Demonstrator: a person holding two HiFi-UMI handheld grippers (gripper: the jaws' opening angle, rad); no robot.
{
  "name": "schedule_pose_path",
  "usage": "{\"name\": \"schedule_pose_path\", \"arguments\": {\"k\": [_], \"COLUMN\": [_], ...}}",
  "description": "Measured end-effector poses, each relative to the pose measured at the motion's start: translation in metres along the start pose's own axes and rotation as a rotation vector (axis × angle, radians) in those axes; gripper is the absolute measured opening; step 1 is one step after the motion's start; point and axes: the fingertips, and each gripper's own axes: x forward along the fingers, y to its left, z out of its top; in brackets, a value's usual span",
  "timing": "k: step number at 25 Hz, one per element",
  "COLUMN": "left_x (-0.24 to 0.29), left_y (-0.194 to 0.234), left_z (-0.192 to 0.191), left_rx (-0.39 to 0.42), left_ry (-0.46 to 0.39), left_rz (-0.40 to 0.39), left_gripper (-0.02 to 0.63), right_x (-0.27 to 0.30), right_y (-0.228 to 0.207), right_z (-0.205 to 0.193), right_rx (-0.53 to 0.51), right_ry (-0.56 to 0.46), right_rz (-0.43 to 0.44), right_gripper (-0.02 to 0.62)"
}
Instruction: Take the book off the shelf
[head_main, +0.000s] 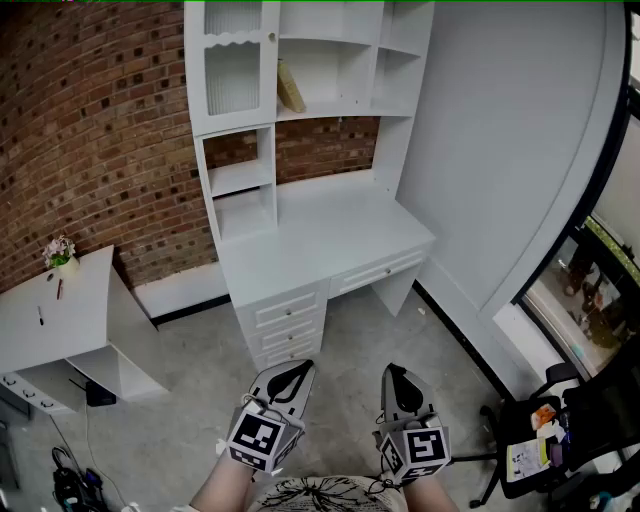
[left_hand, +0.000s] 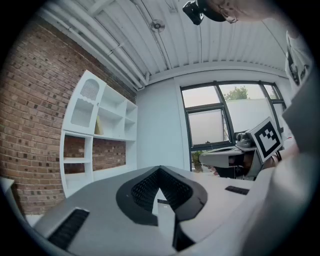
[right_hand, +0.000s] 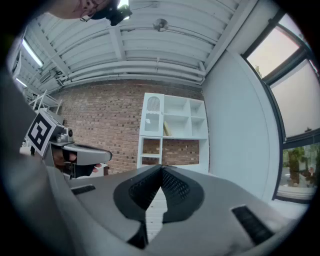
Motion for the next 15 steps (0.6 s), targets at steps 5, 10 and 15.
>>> {"name": "schedule_pose_path", "arguments": {"k": [5,10,15], "left_x": [0.0,0.002,0.0], "left_y": [0.003,0.004,0.011], "left_z": [-0.001,-0.004,-0.008], "left_rx": [-0.016,-0.021,-0.041], "left_ry": [-0.005,0.007,0.013], "left_rz": [0.0,-0.001,0.021], "left_gripper": [0.012,0.012,0.012], "right_x": [0.002,0.004,0.011], "right_y": [0.002,0.0,-0.005], "right_z": [-0.002,0.001,-0.002], "right_rx": [0.005,-0.014,-0.041], "right_ry": [0.006,-0.005,0.01], "right_rz": [0.004,-0.011,-0.045], "right_gripper": [-0.002,0.0,0.0]}}
